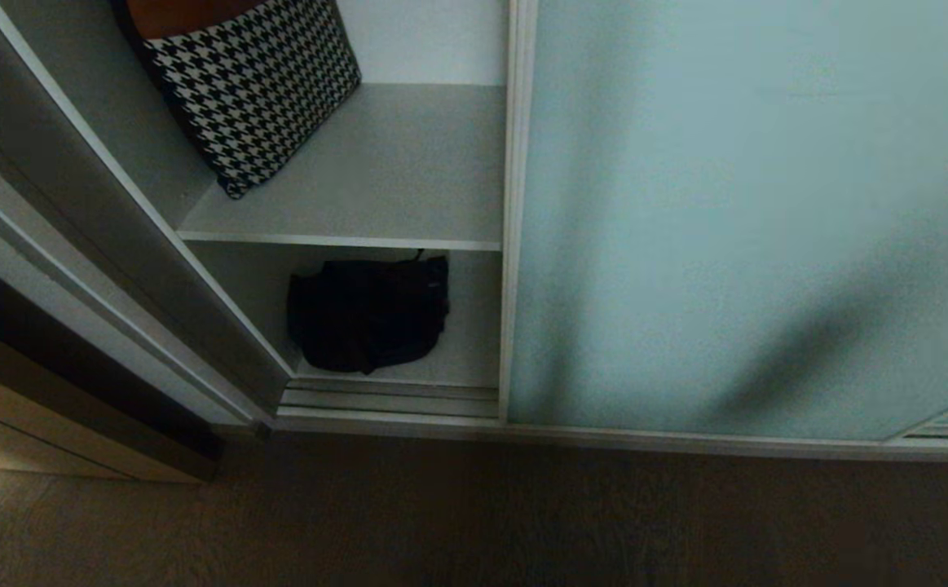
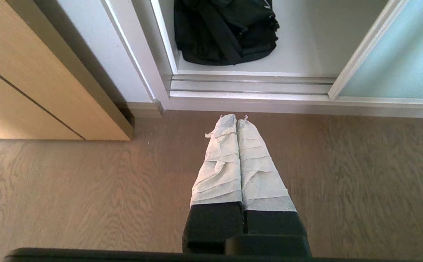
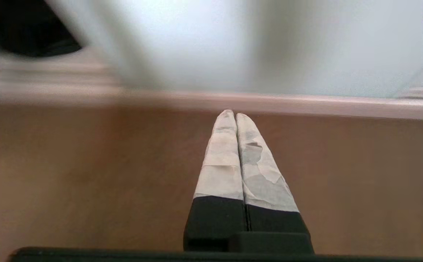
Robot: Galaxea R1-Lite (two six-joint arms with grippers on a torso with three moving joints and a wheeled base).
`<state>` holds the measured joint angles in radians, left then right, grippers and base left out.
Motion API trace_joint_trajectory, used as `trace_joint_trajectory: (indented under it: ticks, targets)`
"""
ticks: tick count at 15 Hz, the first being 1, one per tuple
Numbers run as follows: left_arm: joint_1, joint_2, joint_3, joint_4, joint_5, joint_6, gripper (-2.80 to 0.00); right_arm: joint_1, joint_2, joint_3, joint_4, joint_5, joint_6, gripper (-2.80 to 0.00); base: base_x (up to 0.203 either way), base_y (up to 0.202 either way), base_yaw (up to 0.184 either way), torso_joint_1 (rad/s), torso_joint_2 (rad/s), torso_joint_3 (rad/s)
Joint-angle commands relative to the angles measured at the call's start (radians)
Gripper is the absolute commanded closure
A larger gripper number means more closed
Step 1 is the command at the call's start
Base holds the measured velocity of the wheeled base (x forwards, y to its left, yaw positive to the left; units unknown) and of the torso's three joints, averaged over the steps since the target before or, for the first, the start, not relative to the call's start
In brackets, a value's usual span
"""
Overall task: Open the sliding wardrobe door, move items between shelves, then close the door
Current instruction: Close the door
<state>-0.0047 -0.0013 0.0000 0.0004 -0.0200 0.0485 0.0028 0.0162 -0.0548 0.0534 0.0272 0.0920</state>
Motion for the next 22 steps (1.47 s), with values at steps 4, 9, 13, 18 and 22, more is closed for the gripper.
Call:
trace_joint_trajectory:
  ticks: [4,9,13,18,22]
  targets:
    - [0.000,0.000,-0.001,0.000,0.000,0.001,0.00,0.000,-0.015,0.049,-0.086,-0.057,-0.016,0.00,0.000,0.000,0.000,0.000,0.00,0.000]
    - [0.000,0.000,0.000,0.000,0.000,0.000,0.00,0.000,-0.016,0.053,-0.121,-0.049,-0.205,0.00,0.000,0.000,0.000,0.000,0.00,0.000]
    - [0.000,0.000,0.000,0.000,0.000,0.001,0.00,0.000,-0.014,0.043,-0.041,-0.050,-0.068,0.00,0.000,0.000,0.000,0.000,0.00,0.000]
    - [0.000,0.000,0.000,0.000,0.000,0.001,0.00,0.001,-0.013,0.053,-0.069,-0.052,-0.063,0.00,0.000,0.000,0.000,0.000,0.00,0.000]
    - [0.000,0.000,0.000,0.000,0.000,-0.001,0.00,0.000,-0.016,0.055,-0.069,-0.052,-0.061,0.00,0.000,0.000,0.000,0.000,0.00,0.000]
